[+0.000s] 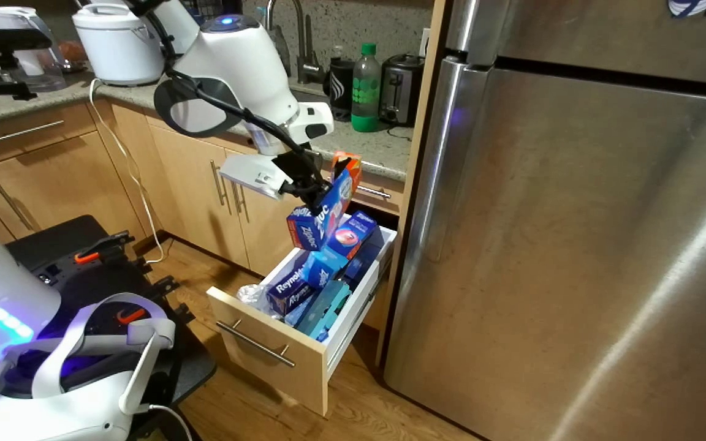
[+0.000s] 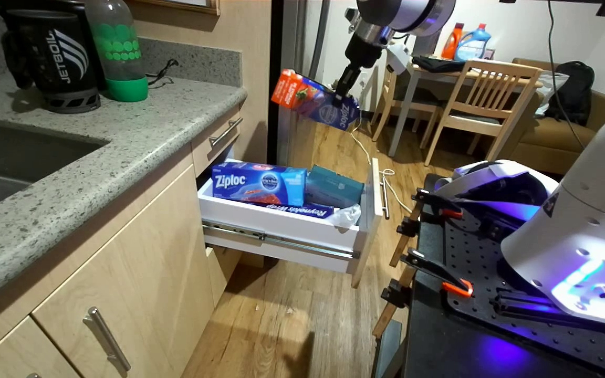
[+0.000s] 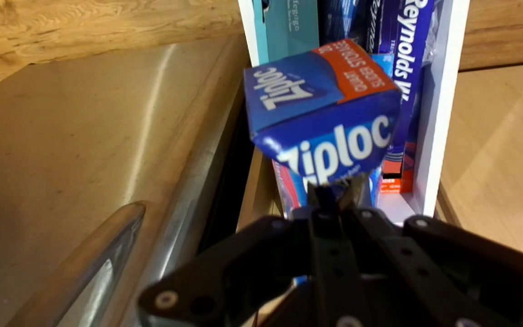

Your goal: Get one of the boxes labeled 'Ziploc' from the open drawer of the cabinet and place it on the countertop

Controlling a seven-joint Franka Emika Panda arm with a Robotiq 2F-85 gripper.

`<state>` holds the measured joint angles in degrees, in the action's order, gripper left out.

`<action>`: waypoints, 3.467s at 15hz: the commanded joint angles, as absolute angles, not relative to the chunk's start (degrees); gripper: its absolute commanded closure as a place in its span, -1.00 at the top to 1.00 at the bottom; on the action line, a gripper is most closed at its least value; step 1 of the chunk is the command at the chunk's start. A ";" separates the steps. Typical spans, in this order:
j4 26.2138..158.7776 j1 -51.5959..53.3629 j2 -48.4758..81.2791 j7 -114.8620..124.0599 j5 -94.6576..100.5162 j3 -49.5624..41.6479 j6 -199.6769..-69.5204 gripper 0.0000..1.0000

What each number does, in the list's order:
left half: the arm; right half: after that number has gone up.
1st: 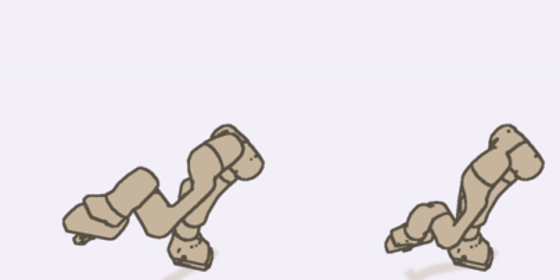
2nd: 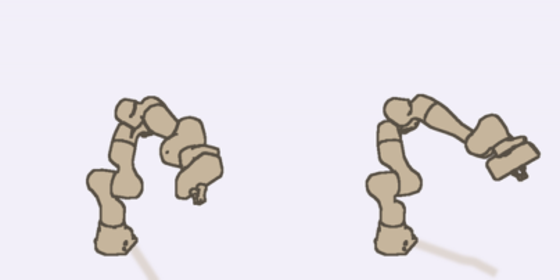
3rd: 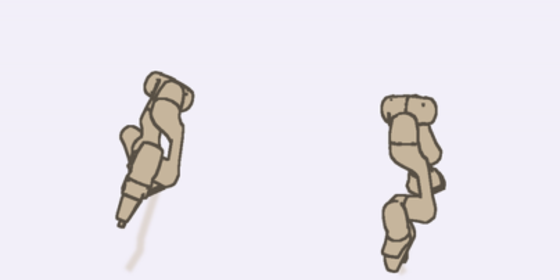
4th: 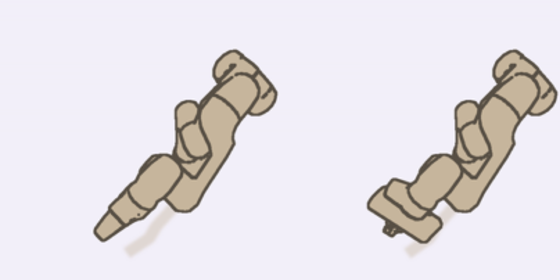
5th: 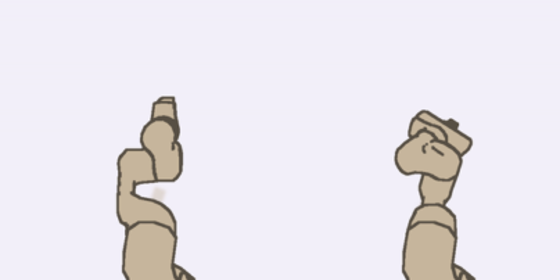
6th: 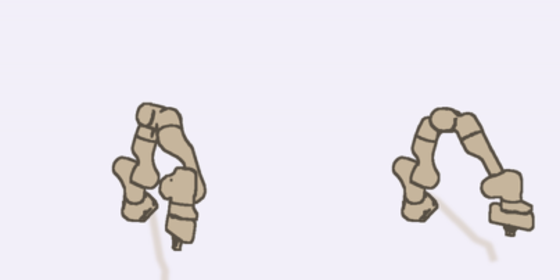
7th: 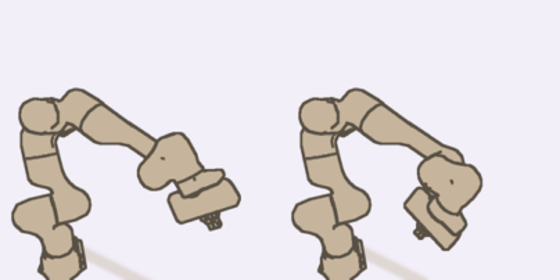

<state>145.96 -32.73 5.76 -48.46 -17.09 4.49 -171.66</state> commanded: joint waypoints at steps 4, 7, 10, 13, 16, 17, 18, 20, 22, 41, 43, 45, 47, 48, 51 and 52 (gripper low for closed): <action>145.64 -33.34 2.96 -52.42 -22.81 6.92 -173.14 -0.92; 144.90 -33.37 2.27 -53.85 -24.92 6.98 -172.69 -0.56; 143.94 -33.07 1.91 -55.00 -26.58 6.89 -172.45 -0.74; 143.27 -33.07 1.86 -55.85 -27.62 6.82 -172.51 -0.97; 142.86 -33.08 1.95 -56.97 -28.82 6.76 -172.59 -0.95; 142.71 -33.09 1.96 -57.08 -29.03 6.71 -172.50 -0.94; 142.53 -33.13 1.94 -57.26 -29.14 6.64 -172.32 -0.95; 141.90 -33.15 2.07 -58.20 -30.26 6.77 -172.68 -0.95; 141.25 -33.07 2.21 -59.06 -31.17 6.85 -173.39 -0.94; 131.67 -31.81 7.38 -74.05 -44.53 12.50 -178.90 -0.95; 130.80 -31.22 8.76 -73.27 -43.58 12.61 -179.88 -0.95; 129.87 -30.80 9.83 -73.10 -43.54 12.81 -180.50 -0.95; 128.86 -30.31 10.73 -72.80 -43.30 12.78 -180.79 -0.95; 128.34 -30.03 11.17 -72.39 -43.12 12.70 -181.04 -0.96; 128.80 -30.22 10.77 -72.60 -43.57 12.54 -179.35 -0.94; 128.40 -30.22 11.01 -72.60 -43.58 12.60 -179.36 -0.94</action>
